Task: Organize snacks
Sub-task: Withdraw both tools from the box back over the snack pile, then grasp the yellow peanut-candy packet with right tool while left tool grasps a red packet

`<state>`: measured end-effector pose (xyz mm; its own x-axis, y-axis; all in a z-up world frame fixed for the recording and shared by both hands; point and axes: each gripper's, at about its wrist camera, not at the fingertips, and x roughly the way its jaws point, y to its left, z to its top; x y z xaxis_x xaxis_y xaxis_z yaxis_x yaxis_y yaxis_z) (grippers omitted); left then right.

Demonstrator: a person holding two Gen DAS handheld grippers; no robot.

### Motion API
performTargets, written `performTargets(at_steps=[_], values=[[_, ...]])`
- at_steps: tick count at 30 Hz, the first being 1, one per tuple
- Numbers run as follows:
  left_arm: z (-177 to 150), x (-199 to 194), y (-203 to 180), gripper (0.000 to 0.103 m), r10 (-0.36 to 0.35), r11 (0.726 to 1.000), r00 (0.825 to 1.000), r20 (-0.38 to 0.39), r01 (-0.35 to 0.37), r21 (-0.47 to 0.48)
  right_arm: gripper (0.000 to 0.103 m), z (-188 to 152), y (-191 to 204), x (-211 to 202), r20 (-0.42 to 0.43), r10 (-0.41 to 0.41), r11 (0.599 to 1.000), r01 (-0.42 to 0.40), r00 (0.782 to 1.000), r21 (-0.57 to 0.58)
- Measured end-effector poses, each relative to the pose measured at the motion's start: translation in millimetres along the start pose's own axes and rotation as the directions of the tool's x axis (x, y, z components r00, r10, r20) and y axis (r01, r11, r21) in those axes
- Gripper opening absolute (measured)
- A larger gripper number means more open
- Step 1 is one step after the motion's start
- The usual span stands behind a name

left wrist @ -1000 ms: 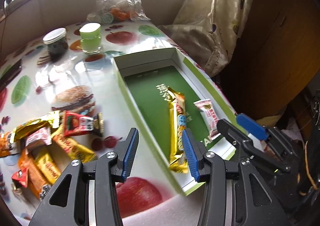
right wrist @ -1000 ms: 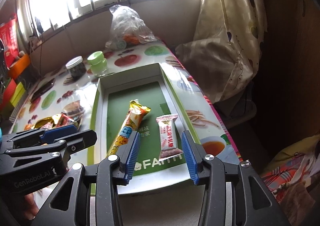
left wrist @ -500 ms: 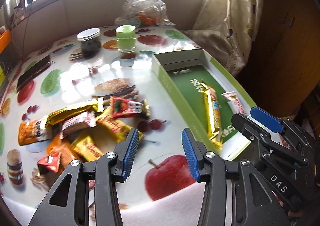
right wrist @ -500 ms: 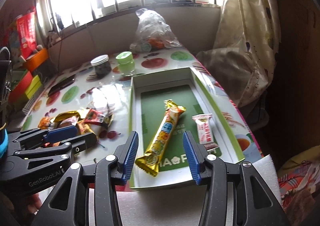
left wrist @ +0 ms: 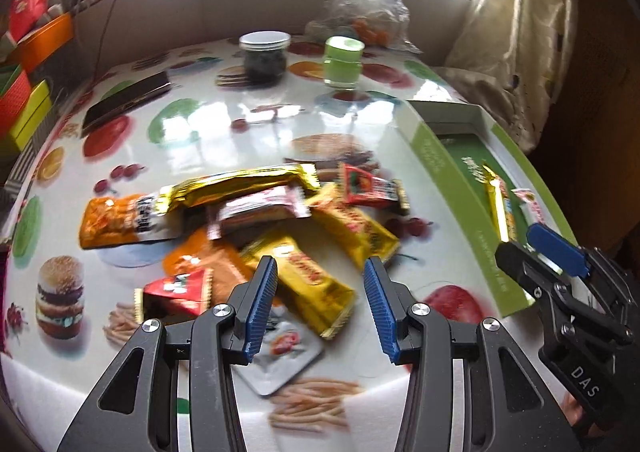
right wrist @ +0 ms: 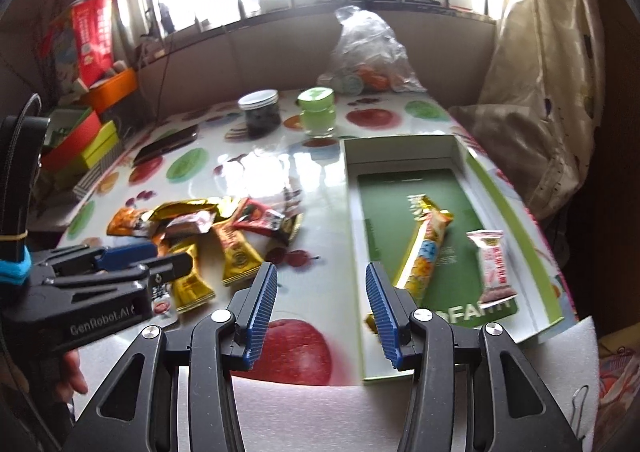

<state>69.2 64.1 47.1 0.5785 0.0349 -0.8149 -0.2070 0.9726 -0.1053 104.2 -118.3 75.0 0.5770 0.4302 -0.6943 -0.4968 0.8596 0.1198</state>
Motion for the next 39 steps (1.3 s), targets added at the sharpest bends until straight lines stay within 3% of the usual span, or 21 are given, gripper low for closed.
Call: performTargets(at_steps=[8,18,24,28,34,39], values=[[-4.0,-3.5,53.3,0.046,0.056,0.993,0.998,0.005,-0.056,-0.104,0.046,0.9,31.3,29.4,-0.071,0.032,0.995,-0.039,0.997,-0.091],[-12.9,-5.4,97.4,0.046,0.061,0.981,0.998,0.003,-0.059,-0.183,0.048,9.4,57.3,67.2,-0.136,0.047,0.987,-0.067,0.990,-0.147],[-13.0,-2.6,106.3,0.047,0.020,0.982,1.000,-0.002,-0.020,-0.189,0.049,14.2,62.1,85.2,-0.158,0.033,0.986,-0.058,0.987,-0.155],[-15.5,1.9,110.9,0.055,-0.022,0.977,1.000,-0.013,0.019,-0.211,0.050,16.7,62.8,96.3,-0.177,0.023,0.987,-0.051,0.984,-0.154],[-18.0,8.3,110.2,0.055,-0.032,0.976,0.999,-0.035,0.023,-0.218,0.050,17.9,64.8,104.6,-0.194,0.015,0.986,-0.047,0.981,-0.162],[-19.3,11.3,107.1,0.055,-0.042,0.975,0.998,-0.051,0.030,-0.219,0.039,18.9,61.2,103.9,-0.183,0.003,0.990,-0.029,0.983,-0.139]])
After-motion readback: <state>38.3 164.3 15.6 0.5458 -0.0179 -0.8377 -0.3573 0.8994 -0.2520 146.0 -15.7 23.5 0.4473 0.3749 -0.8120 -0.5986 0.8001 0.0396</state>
